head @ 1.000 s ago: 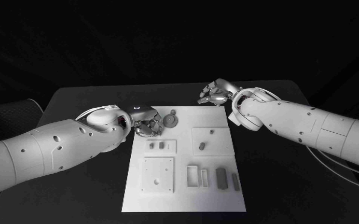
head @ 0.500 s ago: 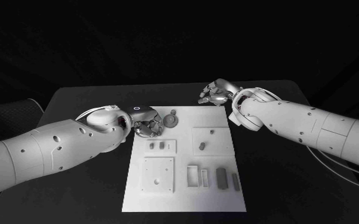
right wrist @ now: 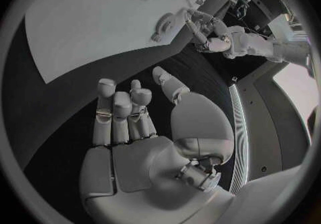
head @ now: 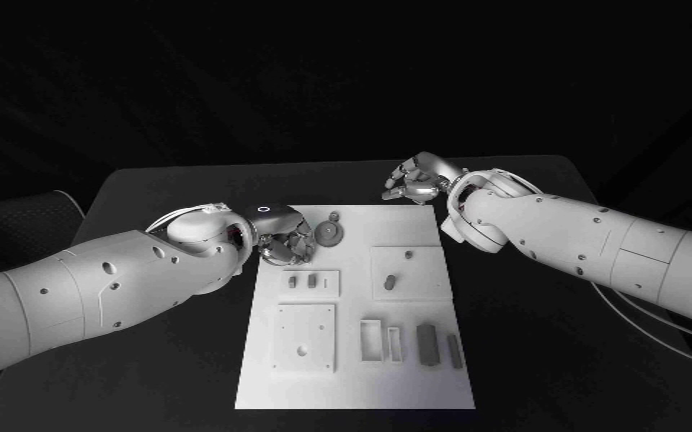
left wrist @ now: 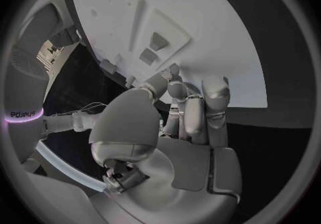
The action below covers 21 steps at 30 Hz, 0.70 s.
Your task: Assemble the parts on the task board
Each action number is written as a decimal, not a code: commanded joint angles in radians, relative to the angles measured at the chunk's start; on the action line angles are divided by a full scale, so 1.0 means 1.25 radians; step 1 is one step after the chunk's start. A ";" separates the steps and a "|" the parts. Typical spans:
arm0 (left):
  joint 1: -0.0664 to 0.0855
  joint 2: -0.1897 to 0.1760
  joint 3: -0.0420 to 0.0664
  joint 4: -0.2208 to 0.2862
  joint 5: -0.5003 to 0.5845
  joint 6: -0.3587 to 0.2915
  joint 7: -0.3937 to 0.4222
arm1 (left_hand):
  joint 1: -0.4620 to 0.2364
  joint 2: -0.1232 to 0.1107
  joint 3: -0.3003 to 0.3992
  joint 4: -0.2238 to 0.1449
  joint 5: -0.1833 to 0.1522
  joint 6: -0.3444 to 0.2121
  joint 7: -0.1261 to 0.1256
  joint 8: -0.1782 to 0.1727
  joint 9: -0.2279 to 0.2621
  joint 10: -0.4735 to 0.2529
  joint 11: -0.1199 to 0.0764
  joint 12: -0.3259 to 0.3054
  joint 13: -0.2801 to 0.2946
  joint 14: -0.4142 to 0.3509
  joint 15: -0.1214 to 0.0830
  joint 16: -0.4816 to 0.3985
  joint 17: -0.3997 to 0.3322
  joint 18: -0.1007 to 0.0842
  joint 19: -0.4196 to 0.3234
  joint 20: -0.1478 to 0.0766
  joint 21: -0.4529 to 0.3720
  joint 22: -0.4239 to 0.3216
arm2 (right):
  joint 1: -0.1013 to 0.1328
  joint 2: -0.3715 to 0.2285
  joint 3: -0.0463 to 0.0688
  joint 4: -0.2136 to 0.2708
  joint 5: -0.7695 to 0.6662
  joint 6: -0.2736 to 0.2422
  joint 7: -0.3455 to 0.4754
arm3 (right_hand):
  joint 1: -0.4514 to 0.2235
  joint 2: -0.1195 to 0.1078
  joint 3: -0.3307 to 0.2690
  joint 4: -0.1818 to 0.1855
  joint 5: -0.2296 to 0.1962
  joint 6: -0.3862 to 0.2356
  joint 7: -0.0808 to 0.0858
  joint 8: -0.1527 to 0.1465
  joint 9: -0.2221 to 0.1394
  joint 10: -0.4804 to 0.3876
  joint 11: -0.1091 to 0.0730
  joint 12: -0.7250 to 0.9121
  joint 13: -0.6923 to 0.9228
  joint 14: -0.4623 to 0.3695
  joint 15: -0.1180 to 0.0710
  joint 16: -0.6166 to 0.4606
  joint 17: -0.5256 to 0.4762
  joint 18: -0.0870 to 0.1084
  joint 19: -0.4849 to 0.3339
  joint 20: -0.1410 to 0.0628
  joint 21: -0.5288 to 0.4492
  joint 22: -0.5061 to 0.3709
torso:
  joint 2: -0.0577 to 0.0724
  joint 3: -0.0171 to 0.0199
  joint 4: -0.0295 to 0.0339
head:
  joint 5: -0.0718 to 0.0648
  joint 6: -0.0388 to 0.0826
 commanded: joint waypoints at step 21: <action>0.000 0.017 -0.004 -0.013 -0.009 0.013 0.006 | -0.001 -0.010 0.004 0.000 -0.003 0.037 0.033 0.001 0.000 0.004 0.001 -0.005 -0.001 0.002 -0.002 -0.005 -0.003 0.082 -0.006 0.002 0.005 0.014 | 0.000 0.001 0.000 0.001 -0.001 0.006 0.005 | -0.008 0.000 0.001 0.003 0.002 -0.001 0.006 -0.006 0.002 -0.004 0.001 0.003 -0.001 0.002 -0.002 -0.001 -0.001 0.011 0.003 -0.004 -0.002 0.002 | 0.000 -0.0003 -0.0008 | -0.002 -0.002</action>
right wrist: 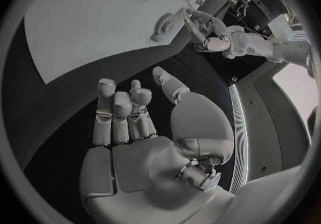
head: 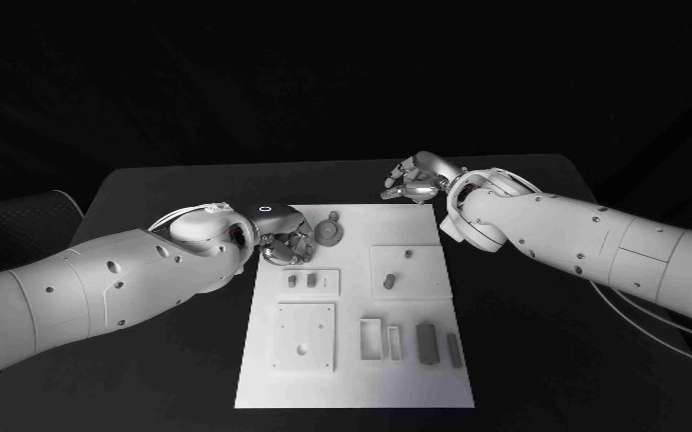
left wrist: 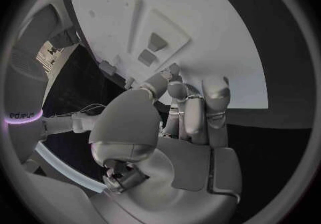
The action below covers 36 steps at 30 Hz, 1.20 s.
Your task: Assemble the parts on the task board
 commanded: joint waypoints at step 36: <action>-0.002 0.006 0.000 -0.013 0.005 0.000 0.005 | -0.002 -0.034 -0.001 -0.001 -0.005 -0.060 0.044 -0.054 -0.029 0.002 0.014 -0.011 0.000 -0.004 0.009 -0.023 -0.019 0.087 -0.009 0.006 0.002 0.010 | 0.000 -0.002 0.000 0.001 -0.001 0.006 0.006 | -0.008 0.000 0.001 0.003 0.002 -0.001 0.006 -0.003 0.001 -0.005 0.002 0.003 -0.001 0.003 -0.003 -0.001 -0.001 0.011 0.003 -0.004 -0.003 0.002 | 0.000 0.0000 0.0002 | -0.006 -0.002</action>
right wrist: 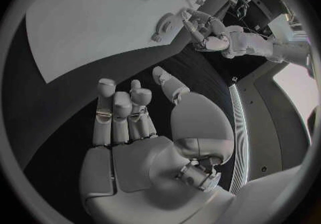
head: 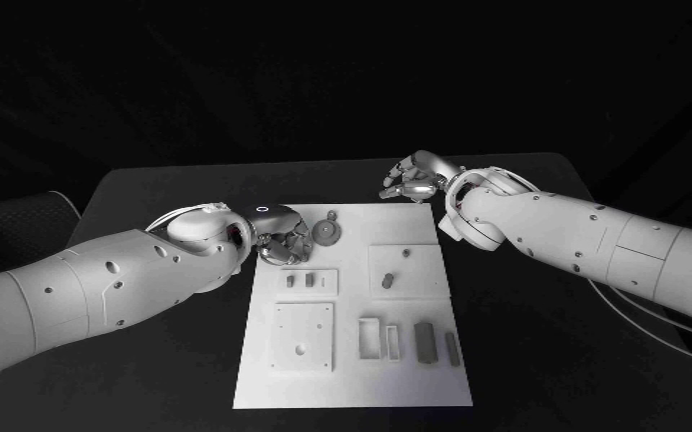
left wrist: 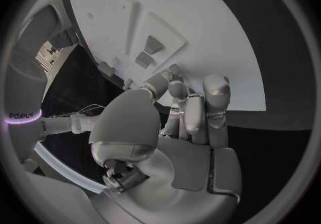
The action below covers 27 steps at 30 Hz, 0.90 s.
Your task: Assemble the parts on the task board
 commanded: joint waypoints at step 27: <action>-0.001 -0.018 0.000 0.007 0.040 -0.064 0.015 | -0.067 -0.066 -0.074 0.004 -0.041 -0.056 0.021 -0.018 -0.011 0.000 0.008 -0.006 0.002 0.003 0.006 -0.008 0.007 0.096 -0.001 0.004 -0.004 0.007 | 0.000 -0.001 0.000 0.000 -0.001 0.006 0.006 | -0.008 0.000 0.001 0.003 0.002 -0.001 0.006 -0.003 0.002 -0.003 0.000 0.003 -0.001 0.004 -0.004 -0.001 -0.001 0.011 0.003 -0.004 -0.003 0.002 | 0.000 -0.0003 0.0002 | -0.001 -0.001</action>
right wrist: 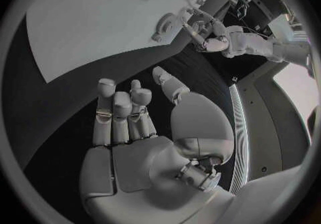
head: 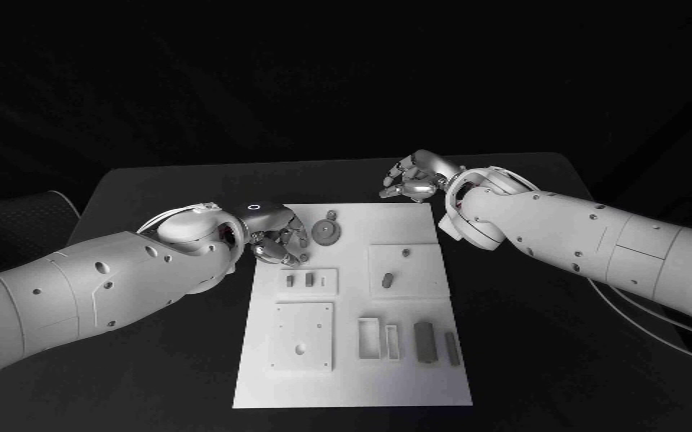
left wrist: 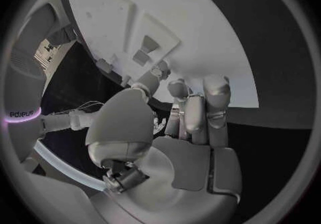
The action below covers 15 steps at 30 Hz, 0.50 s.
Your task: Assemble the parts on the task board
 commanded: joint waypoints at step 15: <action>-0.001 -0.002 0.000 0.007 0.032 -0.034 0.023 | -0.008 0.009 -0.008 0.001 -0.002 0.003 0.010 0.007 0.001 0.001 0.007 -0.003 0.002 0.004 0.001 -0.005 0.006 0.101 0.002 0.003 -0.006 0.006 | 0.000 -0.001 0.000 0.001 -0.001 0.007 0.005 | -0.008 0.000 0.001 0.003 0.003 -0.001 0.006 -0.003 0.001 -0.003 0.000 0.003 -0.001 0.002 -0.002 -0.001 -0.001 0.011 0.003 -0.004 -0.003 0.002 | 0.000 0.0004 -0.0002 | 0.001 -0.001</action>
